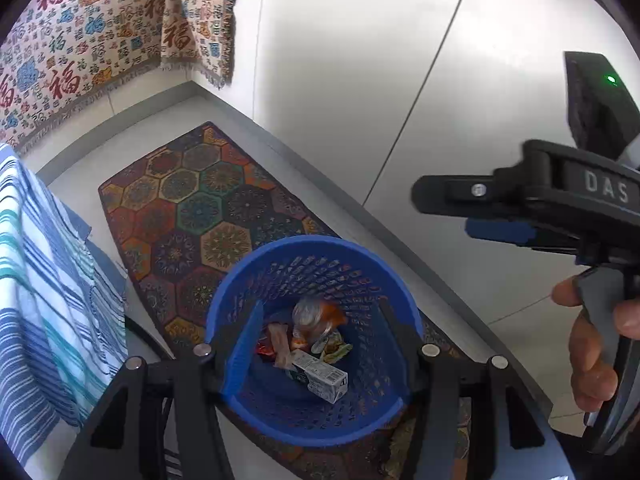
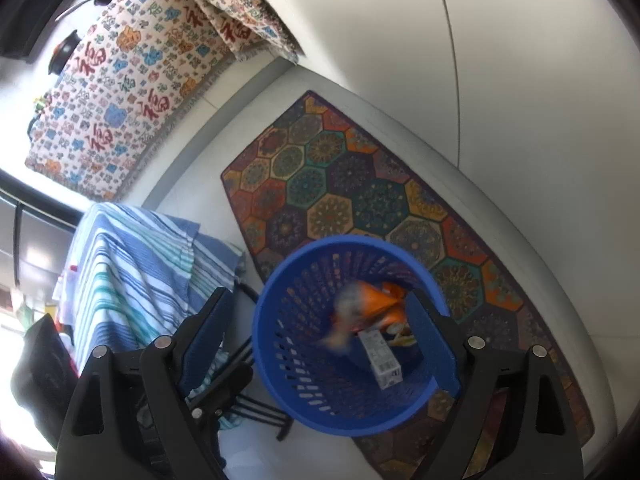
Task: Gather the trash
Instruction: 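Open both tools to drop the can and snack bar into the wastebasket, then move both tools back over the table toward the remaining trash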
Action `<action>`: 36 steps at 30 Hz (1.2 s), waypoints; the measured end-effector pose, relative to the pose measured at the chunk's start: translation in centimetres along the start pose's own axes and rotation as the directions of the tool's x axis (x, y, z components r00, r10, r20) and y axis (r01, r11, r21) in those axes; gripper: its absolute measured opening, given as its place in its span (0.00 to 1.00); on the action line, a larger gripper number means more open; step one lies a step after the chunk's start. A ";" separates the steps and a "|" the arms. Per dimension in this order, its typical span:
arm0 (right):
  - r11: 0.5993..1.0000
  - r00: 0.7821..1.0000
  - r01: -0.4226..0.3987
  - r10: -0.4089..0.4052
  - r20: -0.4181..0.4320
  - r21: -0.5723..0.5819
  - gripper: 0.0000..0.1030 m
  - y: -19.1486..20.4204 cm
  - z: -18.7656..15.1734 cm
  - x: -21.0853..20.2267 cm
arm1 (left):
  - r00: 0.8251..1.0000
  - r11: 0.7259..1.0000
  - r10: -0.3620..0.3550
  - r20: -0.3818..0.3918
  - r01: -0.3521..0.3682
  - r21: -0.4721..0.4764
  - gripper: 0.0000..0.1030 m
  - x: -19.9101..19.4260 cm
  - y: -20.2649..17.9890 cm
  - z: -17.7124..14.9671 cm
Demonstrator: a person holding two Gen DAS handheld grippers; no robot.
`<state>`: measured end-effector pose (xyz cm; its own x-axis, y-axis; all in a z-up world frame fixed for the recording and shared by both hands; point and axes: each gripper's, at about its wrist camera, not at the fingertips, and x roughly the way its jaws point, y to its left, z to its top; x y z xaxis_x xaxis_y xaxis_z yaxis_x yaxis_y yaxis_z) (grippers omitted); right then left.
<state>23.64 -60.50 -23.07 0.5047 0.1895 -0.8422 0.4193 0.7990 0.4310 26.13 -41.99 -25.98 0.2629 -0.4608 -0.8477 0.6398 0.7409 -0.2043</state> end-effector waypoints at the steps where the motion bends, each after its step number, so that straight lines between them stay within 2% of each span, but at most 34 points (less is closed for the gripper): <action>1: 1.000 1.000 0.007 -0.007 0.014 -0.010 0.86 0.2 0.0 -0.3 | 1.000 1.000 0.000 0.009 0.000 -0.009 0.55 -0.5 0.2 0.0; 6: 0.987 0.991 0.082 -0.066 0.116 -0.137 0.86 2.9 -0.8 -3.2 | 0.997 1.000 0.008 0.080 -0.007 -0.016 0.56 -6.0 0.8 -0.9; 11: 0.950 0.968 0.136 -0.067 0.240 -0.283 0.89 7.7 -3.4 -7.2 | 0.988 0.998 0.059 0.140 -0.053 -0.044 0.59 -13.8 3.5 -5.0; 16: 0.893 0.944 0.144 0.006 0.329 -0.427 0.93 14.8 -7.8 -9.0 | 0.978 0.979 0.169 0.119 -0.154 -0.130 0.59 -19.4 8.6 -11.4; 18: 0.850 0.940 0.137 0.050 0.338 -0.508 0.94 18.4 -10.8 -8.5 | 0.967 0.963 0.234 0.100 -0.216 -0.163 0.59 -21.2 11.2 -14.0; 21: 0.785 0.953 0.096 0.104 0.284 -0.611 0.94 22.5 -14.9 -6.7 | 0.945 0.932 0.317 0.074 -0.297 -0.208 0.59 -23.3 14.7 -17.1; 24: 0.718 0.972 0.023 0.147 0.183 -0.696 0.94 26.2 -19.1 -3.9 | 0.921 0.902 0.381 0.077 -0.353 -0.247 0.60 -25.4 18.1 -19.3; 27: 0.646 0.984 -0.010 0.144 0.109 -0.763 0.94 29.5 -22.6 -1.2 | 0.909 0.878 0.410 0.074 -0.372 -0.302 0.61 -27.0 21.0 -20.5; 29: 0.616 0.988 -0.018 0.130 0.079 -0.787 0.94 31.0 -23.8 0.3 | 0.897 0.860 0.436 0.070 -0.392 -0.327 0.64 -27.9 22.8 -21.0; 31: 0.603 0.992 -0.025 0.114 0.056 -0.798 0.94 32.2 -24.7 1.5 | 0.890 0.848 0.452 0.069 -0.404 -0.344 0.66 -28.5 24.3 -21.5; 33: 0.600 0.994 -0.026 0.100 0.043 -0.799 0.94 33.2 -25.3 2.5 | 0.883 0.836 0.466 0.064 -0.415 -0.358 0.74 -28.8 25.5 -21.7; 34: 0.601 0.995 -0.027 0.093 0.036 -0.799 0.94 33.7 -25.5 2.8 | 0.879 0.827 0.474 0.056 -0.423 -0.370 0.82 -28.8 26.2 -21.6; 36: 0.606 0.997 -0.028 0.079 0.024 -0.795 0.95 34.3 -25.8 3.5 | 0.871 0.809 0.489 0.047 -0.432 -0.397 0.85 -29.0 27.7 -21.6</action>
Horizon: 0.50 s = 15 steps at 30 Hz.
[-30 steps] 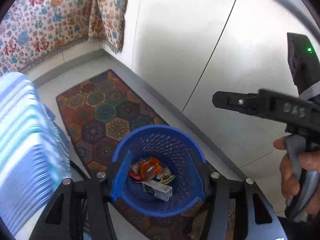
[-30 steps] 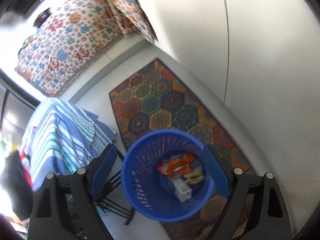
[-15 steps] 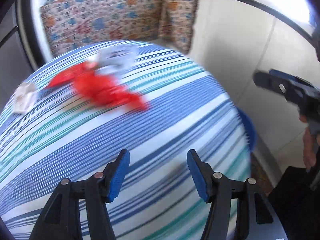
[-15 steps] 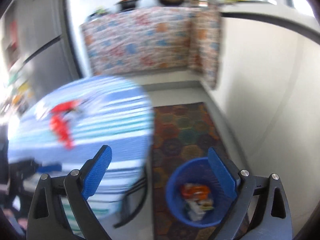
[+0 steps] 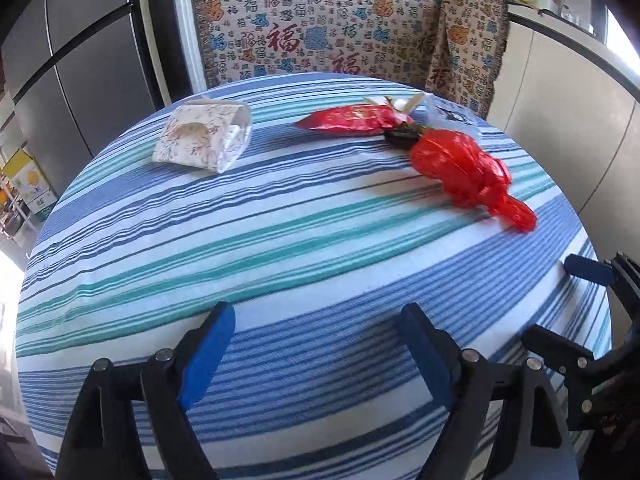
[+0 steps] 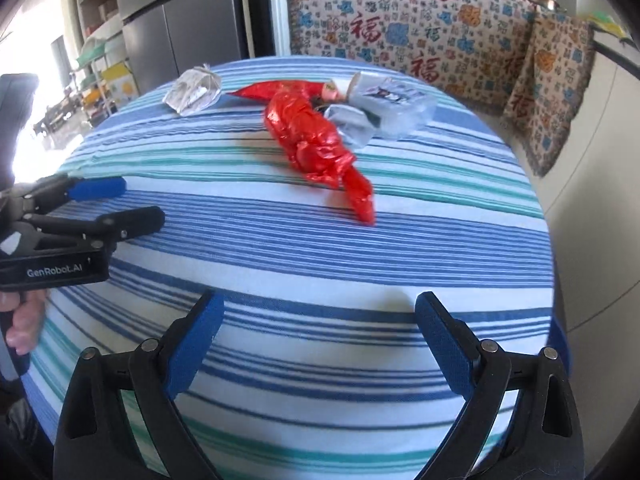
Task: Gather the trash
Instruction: 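Move both tools back over the table toward the remaining trash, then grasp the floral tissue box with the left tool while the right tool grasps the red plastic bag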
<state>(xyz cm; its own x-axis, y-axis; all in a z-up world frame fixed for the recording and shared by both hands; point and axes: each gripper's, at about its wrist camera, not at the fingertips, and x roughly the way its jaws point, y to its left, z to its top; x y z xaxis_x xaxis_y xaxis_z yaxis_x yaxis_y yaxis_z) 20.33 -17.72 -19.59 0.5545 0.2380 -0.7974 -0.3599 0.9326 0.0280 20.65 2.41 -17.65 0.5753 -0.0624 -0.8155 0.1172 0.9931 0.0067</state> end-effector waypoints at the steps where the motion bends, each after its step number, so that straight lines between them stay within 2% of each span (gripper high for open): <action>1: 1.000 1.000 0.009 -0.009 0.000 0.003 0.95 0.2 0.2 0.3 | 1.000 1.000 0.014 -0.001 -0.014 -0.012 0.86 0.5 0.4 0.6; 9: 1.000 1.000 0.021 -0.020 -0.017 0.017 1.00 0.8 0.8 1.0 | 0.992 0.978 0.126 -0.014 -0.126 -0.167 0.87 6.3 4.9 8.1; 12: 1.000 1.000 0.021 -0.021 -0.014 0.017 1.00 0.9 0.8 0.9 | 0.989 0.968 0.149 -0.020 -0.150 -0.202 0.87 7.1 6.4 9.2; 15: 1.000 1.000 0.023 -0.023 -0.012 0.017 1.00 1.0 0.8 0.9 | 0.987 0.965 0.157 -0.016 -0.157 -0.210 0.87 6.8 7.9 8.6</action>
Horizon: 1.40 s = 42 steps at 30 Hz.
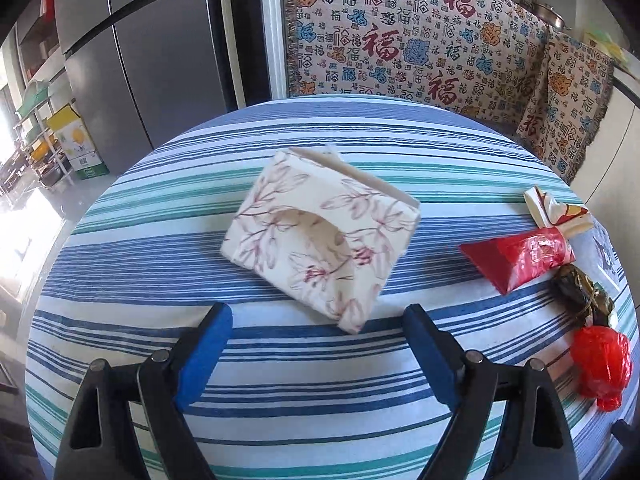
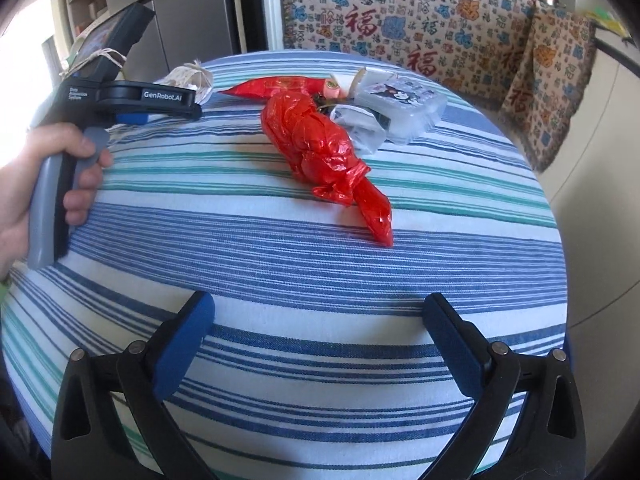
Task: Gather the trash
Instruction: 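Grasp the floral tissue box with the left tool while the right tool grasps the red plastic bag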
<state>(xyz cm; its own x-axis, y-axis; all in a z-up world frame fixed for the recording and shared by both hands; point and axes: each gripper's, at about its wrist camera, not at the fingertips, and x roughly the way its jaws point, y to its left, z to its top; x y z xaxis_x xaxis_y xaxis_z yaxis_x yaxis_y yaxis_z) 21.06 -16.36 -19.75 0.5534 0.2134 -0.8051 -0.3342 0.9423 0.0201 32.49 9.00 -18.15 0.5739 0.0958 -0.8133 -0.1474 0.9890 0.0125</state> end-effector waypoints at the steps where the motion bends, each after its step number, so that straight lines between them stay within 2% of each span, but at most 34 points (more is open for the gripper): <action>1: 1.000 1.000 -0.001 0.001 0.000 0.000 1.00 0.0 0.0 0.0 | 1.000 1.000 0.002 0.002 -0.002 -0.005 0.87 -0.2 0.9 -0.3; 7: 1.000 1.000 -0.001 0.001 0.002 0.000 1.00 0.2 0.0 0.0 | 1.000 0.999 0.021 0.005 -0.021 -0.040 0.87 -1.7 6.4 -2.2; 8: 1.000 1.000 -0.001 0.001 0.002 0.000 1.00 0.2 0.0 0.0 | 1.000 0.999 0.000 0.008 0.000 -0.037 0.87 -1.9 6.8 -2.4; 10: 1.000 1.000 -0.001 0.001 0.001 0.000 1.00 0.2 0.1 0.0 | 0.996 0.996 -0.087 0.009 0.087 -0.025 0.87 -2.4 6.7 -2.4; 13: 1.000 1.000 0.000 0.000 0.002 0.000 1.00 0.1 0.1 0.0 | 0.974 0.974 -0.226 0.013 0.226 0.005 0.87 -3.6 4.7 -0.9; 15: 1.000 1.000 0.000 0.000 0.002 0.000 1.00 0.1 0.1 0.0 | 0.967 0.968 -0.252 0.033 0.251 0.026 0.87 -4.3 3.2 1.1; 18: 1.000 1.000 0.003 -0.003 0.003 0.002 1.00 0.1 0.1 0.0 | 0.970 0.971 -0.241 0.044 0.240 0.018 0.87 -3.8 1.7 4.4; 21: 1.000 1.000 0.004 -0.004 0.006 0.004 1.00 0.2 0.1 0.0 | 0.987 0.987 -0.159 -0.011 0.159 -0.003 0.87 -1.0 1.2 6.7; 23: 1.000 1.000 0.003 -0.003 0.006 0.004 1.00 0.2 0.2 0.0 | 0.996 0.997 -0.076 -0.048 0.076 -0.008 0.87 0.9 1.2 7.1; 26: 1.000 1.000 0.004 -0.004 0.007 0.004 1.00 0.2 0.2 0.0 | 0.997 1.000 -0.030 -0.072 0.031 0.005 0.87 2.2 1.9 6.4; 30: 1.000 1.000 0.004 -0.004 0.007 0.005 1.00 0.3 0.2 0.0 | 0.992 0.994 -0.105 -0.071 0.103 -0.027 0.88 2.3 3.9 5.9; 32: 1.000 1.000 -0.004 0.003 0.009 0.008 1.00 0.3 0.2 0.0 | 0.989 0.992 -0.128 -0.067 0.128 -0.014 0.87 2.4 4.5 5.9; 34: 0.999 1.000 -0.027 0.027 0.016 0.016 1.00 0.1 0.5 0.0 | 0.986 0.986 -0.161 -0.044 0.163 0.039 0.84 2.4 4.4 5.7; 37: 0.998 0.998 -0.054 0.053 0.022 0.032 0.99 -1.1 1.9 0.6 | 0.972 0.966 -0.234 -0.015 0.235 0.107 0.65 1.8 4.3 5.4; 39: 0.999 0.999 -0.039 0.039 0.021 0.010 0.99 -1.8 3.6 1.7 | 0.964 0.954 -0.264 -0.015 0.263 0.146 0.59 1.4 4.2 5.1; 42: 0.997 0.997 -0.075 0.075 -0.002 -0.033 0.97 -1.8 5.8 3.3 | 0.951 0.932 -0.307 -0.026 0.306 0.193 0.49 0.9 4.3 4.9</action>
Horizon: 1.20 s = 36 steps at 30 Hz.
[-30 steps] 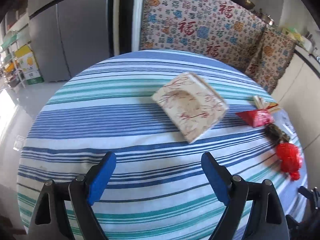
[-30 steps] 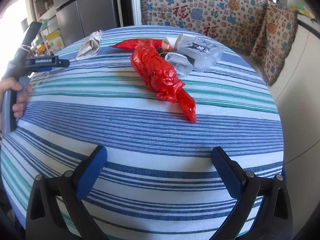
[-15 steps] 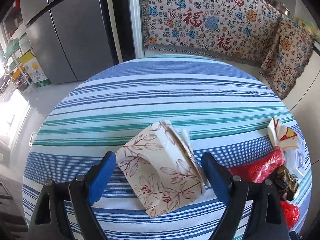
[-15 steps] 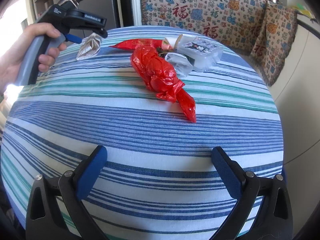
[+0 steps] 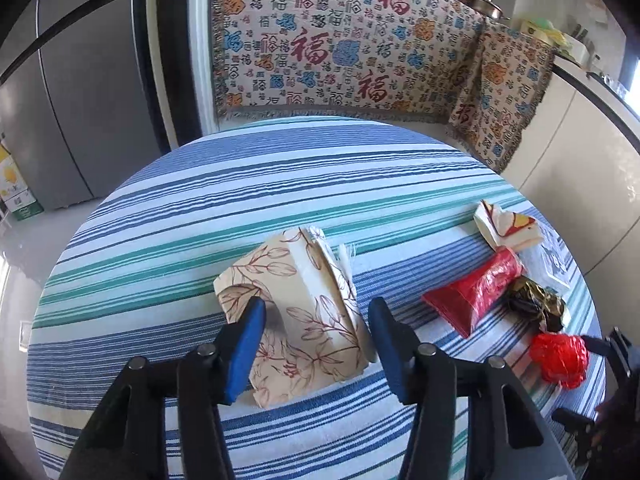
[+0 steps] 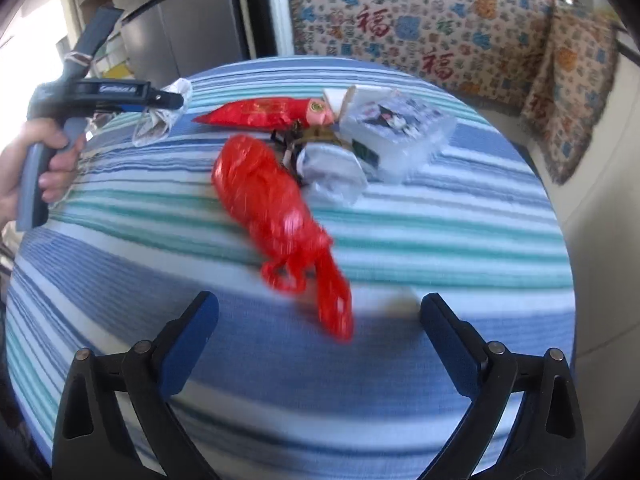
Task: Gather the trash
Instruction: 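Grasp the floral tissue box with the left tool while the right tool grasps the red plastic bag, then carry the tissue box and red bag over the blue wastebasket with both tools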
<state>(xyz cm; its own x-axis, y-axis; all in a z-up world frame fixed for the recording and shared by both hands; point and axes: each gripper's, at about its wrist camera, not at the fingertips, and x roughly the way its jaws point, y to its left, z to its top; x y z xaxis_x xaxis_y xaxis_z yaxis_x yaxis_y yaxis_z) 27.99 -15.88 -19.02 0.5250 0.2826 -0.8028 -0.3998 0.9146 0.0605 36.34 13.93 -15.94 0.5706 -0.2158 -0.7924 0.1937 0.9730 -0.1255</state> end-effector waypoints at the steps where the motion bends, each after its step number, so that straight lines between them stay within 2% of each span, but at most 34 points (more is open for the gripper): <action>1: 0.999 1.000 -0.013 0.013 0.007 -0.035 0.93 0.4 0.9 0.4 | 1.000 1.000 -0.012 -0.004 0.012 0.017 0.46 -0.1 0.0 0.0; 2: 0.998 1.000 -0.022 0.022 0.007 -0.060 0.88 0.7 1.3 0.8 | 1.000 0.999 -0.020 -0.010 0.020 0.032 0.43 -0.4 -0.1 -0.3; 4: 0.995 0.998 -0.064 0.062 -0.027 -0.075 0.61 1.2 2.2 1.6 | 1.000 0.998 -0.021 -0.020 0.022 0.056 0.42 -1.0 -0.4 -0.8; 6: 0.994 0.998 -0.066 0.064 -0.028 -0.084 0.34 1.8 2.7 1.6 | 0.999 0.997 -0.021 -0.031 0.023 0.076 0.42 -1.6 -0.7 -1.4; 12: 0.991 0.988 -0.130 0.128 -0.084 -0.020 0.34 3.5 0.9 -0.2 | 0.999 0.992 -0.008 -0.048 0.014 0.124 0.45 -4.2 -1.8 -4.7; 14: 0.991 0.986 -0.135 0.135 -0.098 0.006 0.34 3.8 0.1 -1.1 | 0.999 0.992 0.000 -0.032 0.004 0.129 0.63 -4.9 -2.0 -5.3; 16: 0.992 0.987 -0.126 0.127 -0.100 0.017 0.37 3.8 -0.2 -1.8 | 1.000 0.992 0.013 -0.009 -0.012 0.127 0.70 -5.5 -2.1 -5.5; 17: 0.992 0.987 -0.122 0.124 -0.101 0.021 0.40 3.6 -0.1 -2.1 | 1.000 0.992 0.018 -0.004 -0.017 0.124 0.70 -5.6 -1.9 -5.6; 19: 0.993 0.988 -0.118 0.119 -0.098 0.017 0.56 3.4 0.1 -2.5 | 1.000 0.994 0.027 -0.009 -0.026 0.109 0.70 -5.4 -1.5 -5.4; 21: 0.995 0.991 -0.096 0.096 -0.090 0.006 0.66 3.2 0.5 -2.8 | 1.000 0.995 0.027 -0.017 -0.025 0.092 0.70 -5.0 -1.1 -5.0; 24: 0.995 0.991 -0.098 0.097 -0.094 -0.004 0.71 3.0 1.0 -2.9 | 0.999 0.998 -0.004 -0.046 0.006 0.059 0.70 -3.8 -0.4 -4.5; 30: 0.994 0.986 -0.093 0.085 -0.145 -0.051 0.72 3.1 1.6 -2.7 | 0.995 0.999 -0.027 -0.094 0.029 0.019 0.70 -1.6 0.2 -4.2; 35: 0.996 0.982 -0.077 0.068 -0.175 -0.045 0.71 2.4 2.1 -1.9 | 0.994 0.999 -0.023 -0.103 0.027 0.044 0.69 -1.0 -0.2 -4.0; 36: 0.996 0.980 -0.079 0.069 -0.186 -0.043 0.58 2.3 2.2 -1.6 | 0.994 0.998 -0.029 -0.105 0.034 0.047 0.69 -1.1 -0.3 -4.0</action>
<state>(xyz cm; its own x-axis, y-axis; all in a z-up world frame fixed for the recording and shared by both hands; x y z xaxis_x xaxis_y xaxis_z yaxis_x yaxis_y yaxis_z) 27.89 -13.63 -16.25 0.3474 0.2868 -0.8928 -0.4721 0.8761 0.0978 32.44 14.25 -17.46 0.4780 -0.2340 -0.8466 0.2503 0.9602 -0.1240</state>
